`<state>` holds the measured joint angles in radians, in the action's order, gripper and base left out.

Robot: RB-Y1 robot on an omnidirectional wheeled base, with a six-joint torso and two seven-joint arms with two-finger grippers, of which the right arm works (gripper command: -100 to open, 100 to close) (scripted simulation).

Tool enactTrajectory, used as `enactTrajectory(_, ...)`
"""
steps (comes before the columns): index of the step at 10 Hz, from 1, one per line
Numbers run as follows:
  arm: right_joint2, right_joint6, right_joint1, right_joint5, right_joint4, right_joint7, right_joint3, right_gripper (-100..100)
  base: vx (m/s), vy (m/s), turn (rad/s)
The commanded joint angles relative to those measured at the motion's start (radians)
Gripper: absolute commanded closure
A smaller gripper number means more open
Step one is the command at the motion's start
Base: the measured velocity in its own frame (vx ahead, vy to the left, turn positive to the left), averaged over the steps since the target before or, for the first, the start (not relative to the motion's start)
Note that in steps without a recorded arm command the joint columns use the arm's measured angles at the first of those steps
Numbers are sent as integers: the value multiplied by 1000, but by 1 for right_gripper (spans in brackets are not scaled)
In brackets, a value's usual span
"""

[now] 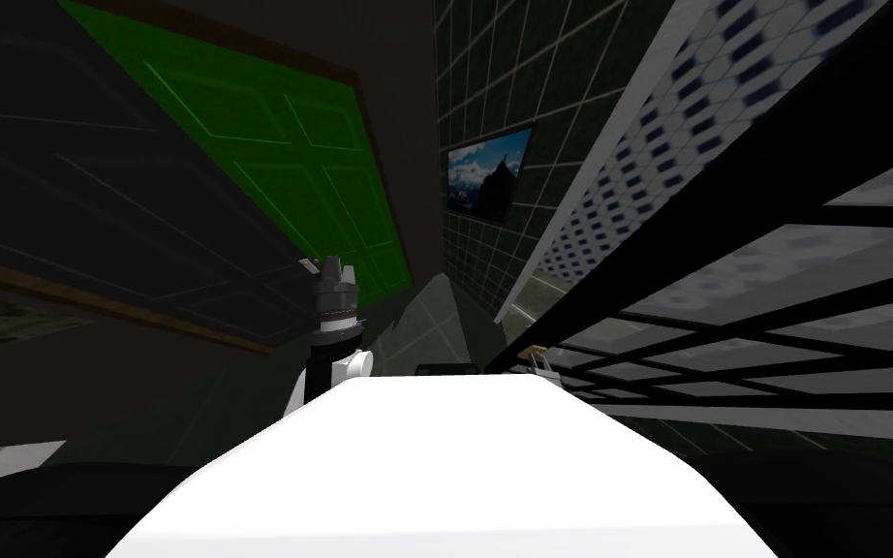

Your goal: Pull the door open

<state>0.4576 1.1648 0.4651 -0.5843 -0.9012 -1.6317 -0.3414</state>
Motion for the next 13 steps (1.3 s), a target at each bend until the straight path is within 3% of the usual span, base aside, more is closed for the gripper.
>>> enactTrajectory(1, 10, 13, 8, 11, -8, -5, -14, 100, -185, -31, 52)
enactTrajectory(3, 17, 28, 12, 25, -8, -11, -31, 100, -192, -26, 50)
enactTrajectory(4, 13, 20, 10, 21, -8, -7, -28, 100, -83, -1, 15)
enactTrajectory(13, 50, 81, -13, 54, 55, -63, -73, 100, -185, -18, 100)
